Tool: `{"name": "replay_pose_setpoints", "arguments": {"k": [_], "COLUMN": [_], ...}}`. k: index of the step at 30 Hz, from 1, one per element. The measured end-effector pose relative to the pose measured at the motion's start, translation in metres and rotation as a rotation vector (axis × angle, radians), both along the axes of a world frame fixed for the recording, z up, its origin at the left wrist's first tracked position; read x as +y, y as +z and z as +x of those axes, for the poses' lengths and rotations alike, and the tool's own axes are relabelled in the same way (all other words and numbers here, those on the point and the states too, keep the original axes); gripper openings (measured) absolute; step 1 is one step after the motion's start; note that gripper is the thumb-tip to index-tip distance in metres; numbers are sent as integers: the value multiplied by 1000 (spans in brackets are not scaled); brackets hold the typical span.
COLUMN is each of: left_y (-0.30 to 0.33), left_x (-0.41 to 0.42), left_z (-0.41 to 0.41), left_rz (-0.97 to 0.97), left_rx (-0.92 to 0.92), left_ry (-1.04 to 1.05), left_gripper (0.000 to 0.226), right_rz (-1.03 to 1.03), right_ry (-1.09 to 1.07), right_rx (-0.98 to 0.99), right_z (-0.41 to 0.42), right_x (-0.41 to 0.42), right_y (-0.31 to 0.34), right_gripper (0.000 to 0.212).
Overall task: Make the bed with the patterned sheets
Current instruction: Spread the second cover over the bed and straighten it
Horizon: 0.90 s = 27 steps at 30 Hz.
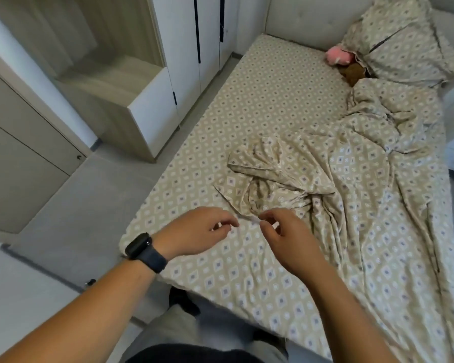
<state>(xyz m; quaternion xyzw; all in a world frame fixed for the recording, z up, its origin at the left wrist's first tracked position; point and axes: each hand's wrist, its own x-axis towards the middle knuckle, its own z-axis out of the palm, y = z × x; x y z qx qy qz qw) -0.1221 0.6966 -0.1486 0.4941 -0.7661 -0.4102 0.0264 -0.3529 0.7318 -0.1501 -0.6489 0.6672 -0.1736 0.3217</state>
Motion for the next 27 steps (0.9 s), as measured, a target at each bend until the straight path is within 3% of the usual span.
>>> {"name": "replay_pose_setpoints", "arguments": {"k": [9,15,18,20,23,27], "left_y": [32,19,24,21,20,14], "left_x": [-71,-63,-71,-99,-142,-186], "left_z": [98,125,142,161,192,244], "left_rz": [-94,-37,56,-17,-34,-76], "left_rx": [-1,73,60,11,108,110], "left_ry": [-125,17,-90,-139,-80,-231], "left_gripper": [24,25,30,30,28,28], "right_rz": [1,44,-19,-50,-18,-52], "right_ry": [-50,115,-1,-76,-199,-478], "right_rx": [-45,67,40,78,119,62], "right_z": [128,157,171,187,215,267], "right_x": [-22,-52,-73,-93,-121,-144], "right_y": [9,5,15,15,7,6], "right_gripper": [17,24,23,23,24,22]}}
